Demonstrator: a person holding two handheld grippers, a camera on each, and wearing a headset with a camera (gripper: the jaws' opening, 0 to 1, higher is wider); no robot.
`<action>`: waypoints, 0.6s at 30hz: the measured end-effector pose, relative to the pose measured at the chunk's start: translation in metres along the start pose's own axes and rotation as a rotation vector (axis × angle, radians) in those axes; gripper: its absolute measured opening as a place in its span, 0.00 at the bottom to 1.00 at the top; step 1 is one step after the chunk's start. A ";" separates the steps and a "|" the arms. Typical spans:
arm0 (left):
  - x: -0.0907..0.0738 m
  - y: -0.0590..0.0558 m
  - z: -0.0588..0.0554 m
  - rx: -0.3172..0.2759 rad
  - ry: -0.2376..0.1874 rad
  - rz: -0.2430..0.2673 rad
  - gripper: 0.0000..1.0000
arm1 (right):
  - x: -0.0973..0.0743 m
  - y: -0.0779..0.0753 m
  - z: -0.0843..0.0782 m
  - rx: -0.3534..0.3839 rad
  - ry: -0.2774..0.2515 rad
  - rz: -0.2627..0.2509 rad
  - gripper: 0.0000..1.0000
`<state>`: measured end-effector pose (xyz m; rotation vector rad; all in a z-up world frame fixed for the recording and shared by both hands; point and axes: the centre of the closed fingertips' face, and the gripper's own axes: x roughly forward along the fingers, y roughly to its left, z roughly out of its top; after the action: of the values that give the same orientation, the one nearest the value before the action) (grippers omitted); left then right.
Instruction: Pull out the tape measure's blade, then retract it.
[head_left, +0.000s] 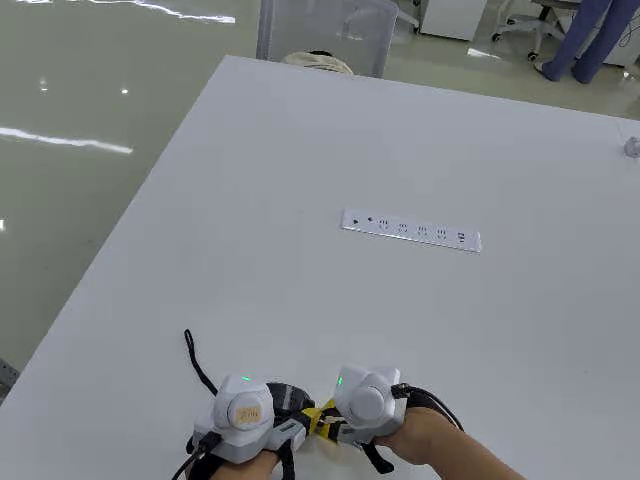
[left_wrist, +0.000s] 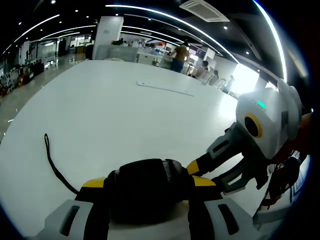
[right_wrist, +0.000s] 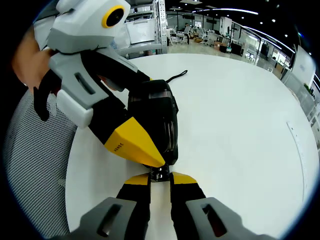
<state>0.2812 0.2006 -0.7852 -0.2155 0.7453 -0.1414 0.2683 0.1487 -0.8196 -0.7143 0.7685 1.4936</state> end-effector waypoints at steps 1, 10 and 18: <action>0.000 0.000 0.000 -0.002 0.002 -0.001 0.60 | 0.001 0.000 0.000 -0.002 -0.001 0.000 0.15; 0.001 0.000 0.000 -0.011 0.005 -0.004 0.60 | 0.001 0.000 0.002 -0.011 -0.005 -0.002 0.14; 0.001 0.001 -0.001 -0.019 0.005 -0.006 0.60 | 0.004 -0.001 0.005 0.037 -0.022 -0.025 0.14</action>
<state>0.2814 0.2010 -0.7863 -0.2361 0.7510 -0.1409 0.2696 0.1550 -0.8198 -0.6761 0.7662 1.4585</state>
